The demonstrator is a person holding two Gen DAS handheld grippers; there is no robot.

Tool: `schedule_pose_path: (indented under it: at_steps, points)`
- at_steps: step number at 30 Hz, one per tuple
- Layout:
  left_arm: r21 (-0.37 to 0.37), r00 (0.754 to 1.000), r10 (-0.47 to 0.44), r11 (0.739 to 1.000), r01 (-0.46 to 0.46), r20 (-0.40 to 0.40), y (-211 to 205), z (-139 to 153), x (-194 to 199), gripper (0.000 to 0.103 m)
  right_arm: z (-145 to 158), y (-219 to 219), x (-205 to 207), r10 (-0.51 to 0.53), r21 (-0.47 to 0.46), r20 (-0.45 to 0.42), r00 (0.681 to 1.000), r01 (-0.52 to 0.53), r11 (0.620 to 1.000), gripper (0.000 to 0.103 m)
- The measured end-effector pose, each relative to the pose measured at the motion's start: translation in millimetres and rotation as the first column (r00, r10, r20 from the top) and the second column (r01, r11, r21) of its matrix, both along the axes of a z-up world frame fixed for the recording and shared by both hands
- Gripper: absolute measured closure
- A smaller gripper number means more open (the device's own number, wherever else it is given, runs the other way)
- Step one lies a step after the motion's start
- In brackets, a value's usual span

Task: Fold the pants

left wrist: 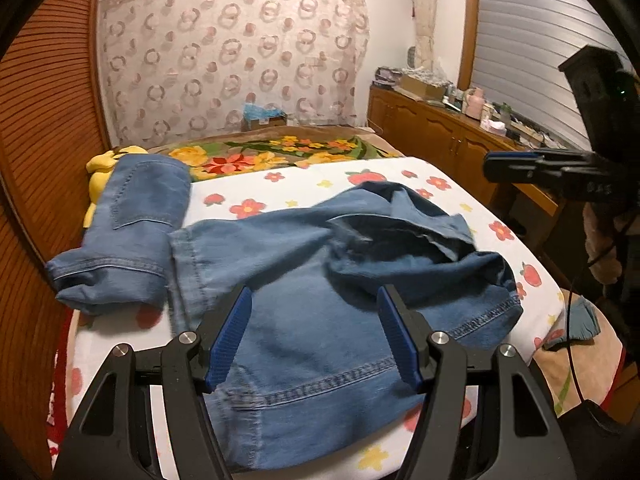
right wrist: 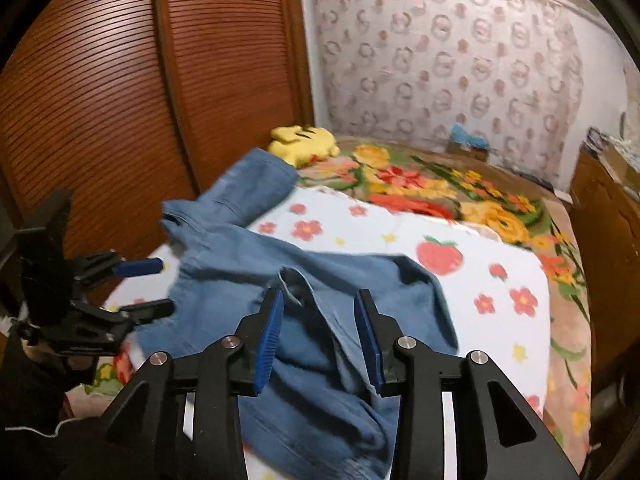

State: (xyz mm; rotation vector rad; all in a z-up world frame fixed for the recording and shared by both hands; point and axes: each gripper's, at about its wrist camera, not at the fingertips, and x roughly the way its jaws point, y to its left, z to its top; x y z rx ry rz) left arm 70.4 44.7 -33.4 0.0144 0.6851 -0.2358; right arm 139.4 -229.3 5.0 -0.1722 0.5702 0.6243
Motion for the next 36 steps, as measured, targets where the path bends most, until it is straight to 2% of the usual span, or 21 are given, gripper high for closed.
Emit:
schedule_pose_path:
  at_steps: [6,17,21,26,29,31,33,35,36]
  points:
    - [-0.005,0.999,-0.034,0.999,0.034,-0.027,-16.6,-9.8,18.0,0.037,-16.8,-0.7,9.3,-0.07,-0.015,-0.044,0.997,0.069,0.997,0.063]
    - [0.017,0.995,-0.069,0.997,0.07,-0.074,-35.3,-19.9,68.9,0.037,-40.8,22.9,32.2,-0.127,0.008,-0.133,0.983,0.129,0.992,0.059]
    - [0.055,0.991,-0.087,0.994,0.093,-0.101,-43.0,-24.1,90.1,0.04,-43.0,28.7,34.6,-0.117,0.052,-0.17,0.978,0.127,0.991,0.054]
    - [0.087,0.98,-0.101,0.989,0.117,-0.171,-53.7,-40.4,114.3,0.042,-44.2,43.3,36.9,-0.114,0.058,-0.184,0.976,0.127,0.99,0.052]
    - [0.103,0.974,-0.091,0.988,0.115,-0.207,-57.3,-49.7,123.0,0.049,-48.6,49.7,44.1,-0.114,0.065,-0.201,0.973,0.129,0.99,0.052]
    - [0.103,0.972,-0.077,0.989,0.102,-0.22,-56.6,-52.9,124.5,0.058,-51.8,52.0,46.8,-0.094,0.098,-0.223,0.97,0.118,0.988,0.052]
    - [0.097,0.975,-0.095,0.988,0.116,-0.203,-59.5,-51.4,120.5,0.074,-54.5,49.1,44.7,-0.092,0.104,-0.223,0.971,0.118,0.988,0.052]
    - [0.095,0.977,-0.106,0.988,0.125,-0.185,-61.0,-47.8,115.2,0.085,-53.7,50.2,43.9,-0.088,0.11,-0.21,0.974,0.113,0.987,0.052]
    - [0.09,0.978,-0.11,0.988,0.128,-0.175,-61.0,-45.0,111.8,0.087,-52.9,51.2,44.4,-0.081,0.117,-0.207,0.975,0.107,0.987,0.052]
